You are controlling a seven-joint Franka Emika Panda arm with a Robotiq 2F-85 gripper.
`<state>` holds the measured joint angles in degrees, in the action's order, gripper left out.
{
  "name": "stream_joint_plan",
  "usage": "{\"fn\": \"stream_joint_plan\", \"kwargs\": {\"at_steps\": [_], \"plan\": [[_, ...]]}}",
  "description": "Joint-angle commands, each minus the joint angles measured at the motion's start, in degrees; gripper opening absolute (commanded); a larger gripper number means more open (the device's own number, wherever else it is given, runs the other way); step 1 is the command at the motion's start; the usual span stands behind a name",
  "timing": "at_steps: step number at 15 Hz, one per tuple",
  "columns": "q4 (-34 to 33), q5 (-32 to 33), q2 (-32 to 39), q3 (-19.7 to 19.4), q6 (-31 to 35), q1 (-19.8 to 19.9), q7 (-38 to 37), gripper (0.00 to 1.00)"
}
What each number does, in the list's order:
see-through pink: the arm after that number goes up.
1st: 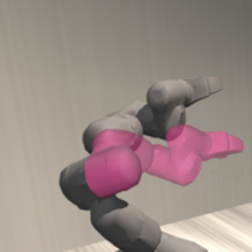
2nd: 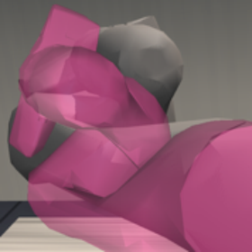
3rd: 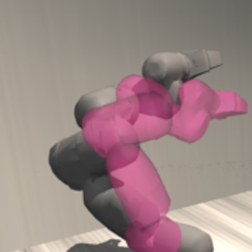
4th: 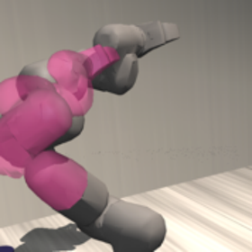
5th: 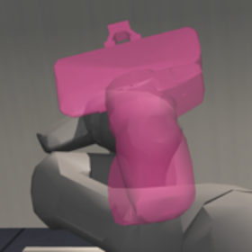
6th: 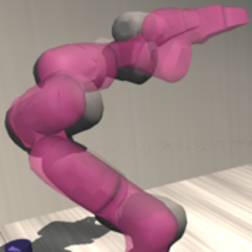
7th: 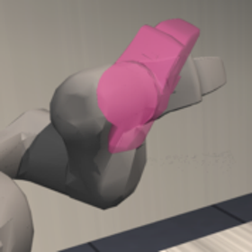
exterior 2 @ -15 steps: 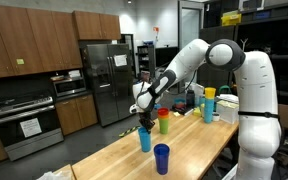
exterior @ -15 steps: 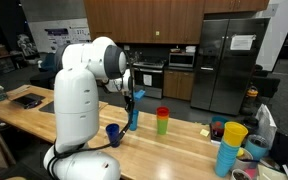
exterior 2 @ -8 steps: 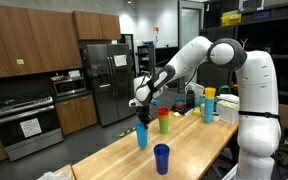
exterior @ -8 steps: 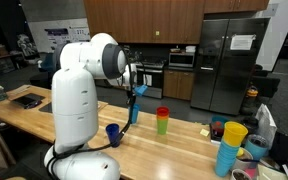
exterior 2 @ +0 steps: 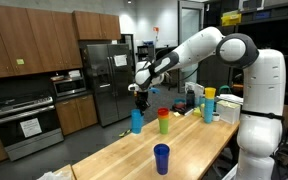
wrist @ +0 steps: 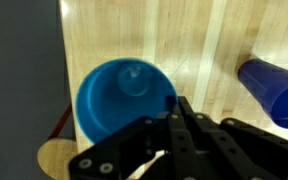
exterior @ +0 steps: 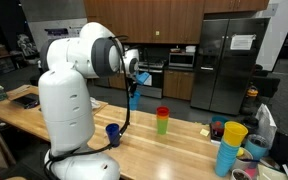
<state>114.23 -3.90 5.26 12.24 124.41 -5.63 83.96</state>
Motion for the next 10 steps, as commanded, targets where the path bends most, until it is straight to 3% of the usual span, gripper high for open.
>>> {"fn": "stream_joint_plan", "kwargs": {"at_steps": [1, 10], "plan": [[-1.6, -3.1, -3.8, -1.6, -2.5, 0.1, 2.6, 0.01], [-6.7, -7.5, -7.2, -6.5, -6.1, 1.1, 5.5, 0.01]]}}
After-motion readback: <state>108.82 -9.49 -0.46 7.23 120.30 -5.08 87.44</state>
